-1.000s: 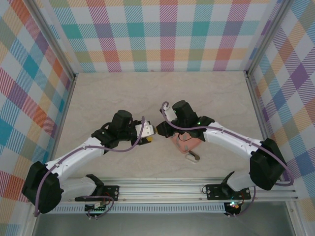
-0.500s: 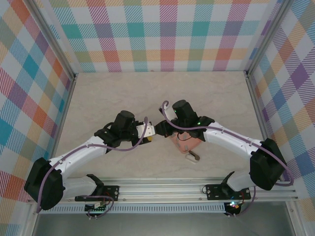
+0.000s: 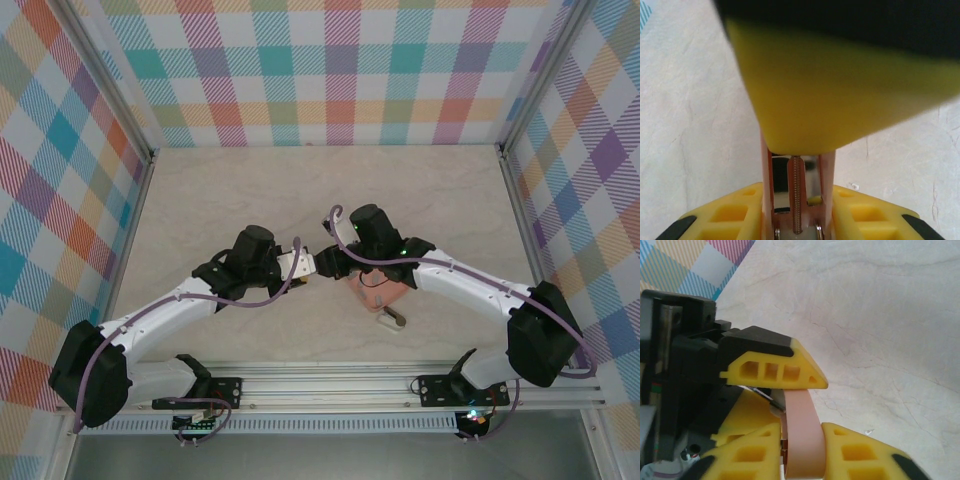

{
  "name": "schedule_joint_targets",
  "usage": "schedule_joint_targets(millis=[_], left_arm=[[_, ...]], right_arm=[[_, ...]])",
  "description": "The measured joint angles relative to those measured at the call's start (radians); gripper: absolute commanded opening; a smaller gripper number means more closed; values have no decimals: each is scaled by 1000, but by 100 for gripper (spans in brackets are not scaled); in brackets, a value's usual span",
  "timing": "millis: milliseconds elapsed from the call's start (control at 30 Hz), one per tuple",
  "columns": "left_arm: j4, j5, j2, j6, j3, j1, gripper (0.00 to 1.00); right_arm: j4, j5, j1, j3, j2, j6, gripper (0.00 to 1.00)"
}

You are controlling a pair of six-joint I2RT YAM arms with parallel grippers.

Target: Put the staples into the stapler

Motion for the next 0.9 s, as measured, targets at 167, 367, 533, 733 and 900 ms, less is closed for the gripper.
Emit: schedule_joint_targets(millis=[167, 367, 533, 733, 900], left_arm=[[24, -65, -1, -124, 0, -3, 19], [89, -172, 37, -373, 5, -3, 18], [140, -309, 153, -629, 30, -3, 17], [197, -465, 296, -924, 32, -3, 16], [241, -568, 380, -1059, 32, -3, 16]], right_arm=[[6, 58, -28, -18, -29, 47, 56], [20, 138, -80, -18, -45, 127, 57], [-37, 230, -107, -14, -40, 188, 56], [-118, 288, -113, 6, 16, 232, 55], [-156, 299, -113, 7, 35, 240, 55]])
